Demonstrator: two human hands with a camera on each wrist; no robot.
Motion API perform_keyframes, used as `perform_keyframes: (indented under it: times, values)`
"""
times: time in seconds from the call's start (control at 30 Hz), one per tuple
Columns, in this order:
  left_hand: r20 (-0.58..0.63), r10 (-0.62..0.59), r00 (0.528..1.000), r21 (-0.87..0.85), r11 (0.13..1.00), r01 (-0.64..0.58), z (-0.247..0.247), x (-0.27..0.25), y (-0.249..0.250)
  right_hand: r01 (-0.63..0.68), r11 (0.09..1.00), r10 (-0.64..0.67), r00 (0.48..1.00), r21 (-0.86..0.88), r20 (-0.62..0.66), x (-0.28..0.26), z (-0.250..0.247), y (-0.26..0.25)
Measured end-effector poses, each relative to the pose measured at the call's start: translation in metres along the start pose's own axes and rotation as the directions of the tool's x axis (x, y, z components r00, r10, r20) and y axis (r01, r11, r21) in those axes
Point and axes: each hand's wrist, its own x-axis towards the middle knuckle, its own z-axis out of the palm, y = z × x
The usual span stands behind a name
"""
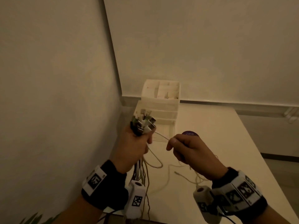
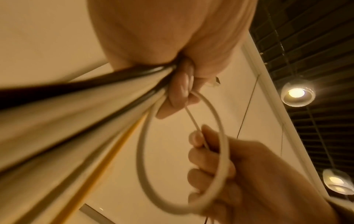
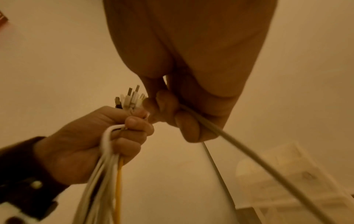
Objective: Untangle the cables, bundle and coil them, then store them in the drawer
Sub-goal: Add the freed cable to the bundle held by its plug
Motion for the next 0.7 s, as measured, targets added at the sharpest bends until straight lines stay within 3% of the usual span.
perform_keyframes:
  times: [0.13,0.3,0.37,0.47,0.57,0.63,0.7]
  values:
    - [-0.155,0.067,0.986,-0.148,0.985,-0.09,-0.014,0.008,0.014,0.002,0.999,-0.004,0.999,0.034,0.039,-0.014,0.006,0.015]
    - [-0.33,0.178,0.927,-0.204,0.946,-0.254,-0.043,0.013,0.034,0.004,0.999,0.0,0.997,-0.045,0.081,-0.029,-0.001,0.042]
    - [-0.301,0.183,0.936,-0.131,0.964,-0.231,-0.051,0.014,0.036,-0.016,0.993,0.021,0.999,-0.115,0.039,-0.03,-0.011,0.052]
    - [-0.13,0.173,0.976,0.229,0.963,-0.14,-0.045,0.011,0.031,-0.034,0.988,0.026,0.998,-0.152,-0.056,-0.024,-0.024,0.053]
    - [-0.126,0.221,0.967,0.609,0.787,-0.101,-0.03,0.007,0.022,-0.014,0.981,-0.011,0.992,-0.192,-0.125,-0.014,-0.032,0.038]
    - [-0.099,0.309,0.946,0.64,0.748,-0.177,-0.022,0.002,0.021,0.007,0.974,-0.04,0.989,-0.228,-0.142,-0.007,-0.036,0.028]
    - [0.018,0.329,0.944,0.536,0.794,-0.287,-0.014,0.0,0.017,0.02,0.971,-0.05,0.991,-0.237,-0.122,-0.003,-0.038,0.018]
